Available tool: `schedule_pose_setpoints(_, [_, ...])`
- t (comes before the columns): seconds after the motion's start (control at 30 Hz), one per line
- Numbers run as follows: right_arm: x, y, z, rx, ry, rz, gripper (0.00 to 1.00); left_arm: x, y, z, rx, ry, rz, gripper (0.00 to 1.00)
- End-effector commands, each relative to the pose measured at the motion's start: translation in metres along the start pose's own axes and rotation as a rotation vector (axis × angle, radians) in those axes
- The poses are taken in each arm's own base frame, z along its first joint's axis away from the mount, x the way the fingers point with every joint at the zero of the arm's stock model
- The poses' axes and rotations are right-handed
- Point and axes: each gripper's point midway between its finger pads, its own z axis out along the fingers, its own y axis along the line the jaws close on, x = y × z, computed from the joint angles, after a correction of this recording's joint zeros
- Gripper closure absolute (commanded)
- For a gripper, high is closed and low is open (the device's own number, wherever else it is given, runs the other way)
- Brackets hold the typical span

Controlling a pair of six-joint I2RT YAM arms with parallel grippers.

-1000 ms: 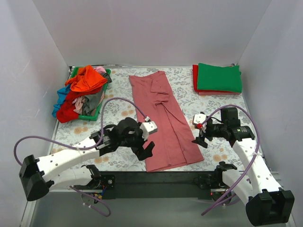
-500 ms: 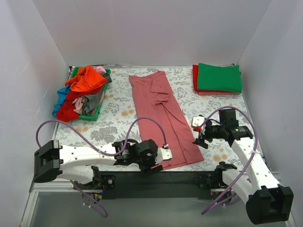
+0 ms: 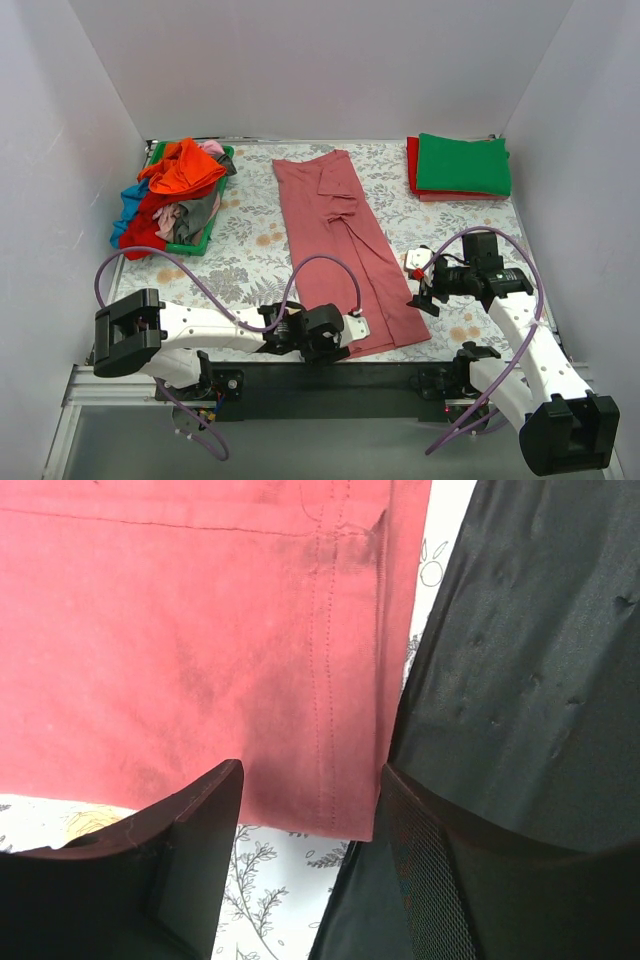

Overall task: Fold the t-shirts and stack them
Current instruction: Fold the tshirt

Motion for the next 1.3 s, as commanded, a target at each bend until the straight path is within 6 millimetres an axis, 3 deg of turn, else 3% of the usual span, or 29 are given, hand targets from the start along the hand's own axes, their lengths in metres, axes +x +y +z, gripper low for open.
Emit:
schedule_pose_setpoints(0.0, [-0.004, -0.001, -0.001, 0.005, -0.020, -0.003, 0.12, -0.004, -0.006, 0.002, 0.017, -0.033, 0.010, 0.44])
schedule_pose_setpoints(0.17, [-0.003, -0.001, -0.001, 0.007, -0.018, 0.000, 0.12, -0.008, -0.019, -0.002, 0.061, -0.053, 0.031, 0.43])
schedule_pose_setpoints(0.33, [-0.004, -0.001, -0.001, 0.004, -0.019, 0.010, 0.12, 0.000, -0.017, 0.008, 0.032, -0.012, 0.034, 0.47])
schedule_pose_setpoints(0.57, [-0.002, -0.001, -0.002, 0.009, -0.017, 0.018, 0.12, 0.014, -0.009, 0.021, -0.018, 0.045, 0.032, 0.64])
schedule_pose_setpoints(0.6, [-0.001, 0.001, -0.002, 0.005, -0.014, 0.020, 0.12, 0.015, -0.008, 0.022, -0.023, 0.047, 0.032, 0.69])
schedule_pose_setpoints(0.63, [0.000, 0.002, -0.002, 0.004, -0.009, 0.021, 0.12, 0.014, -0.006, 0.021, -0.035, 0.045, 0.032, 0.83])
schedule_pose_setpoints(0.7, [0.003, 0.004, -0.002, -0.005, 0.003, -0.008, 0.13, 0.012, -0.006, 0.020, -0.033, 0.038, 0.030, 0.89])
schedule_pose_setpoints(0.93, [0.032, 0.037, -0.001, -0.173, 0.085, -0.159, 0.18, 0.002, -0.009, 0.005, -0.010, -0.029, 0.033, 0.97])
schedule_pose_setpoints(1.17, [0.078, 0.083, 0.003, -0.402, 0.250, -0.268, 0.39, 0.000, -0.012, 0.003, 0.007, -0.041, 0.036, 1.00])
schedule_pose_setpoints(1.27, [0.081, 0.093, 0.005, -0.457, 0.273, -0.306, 0.40, -0.001, -0.012, 0.003, 0.011, -0.041, 0.031, 1.00])
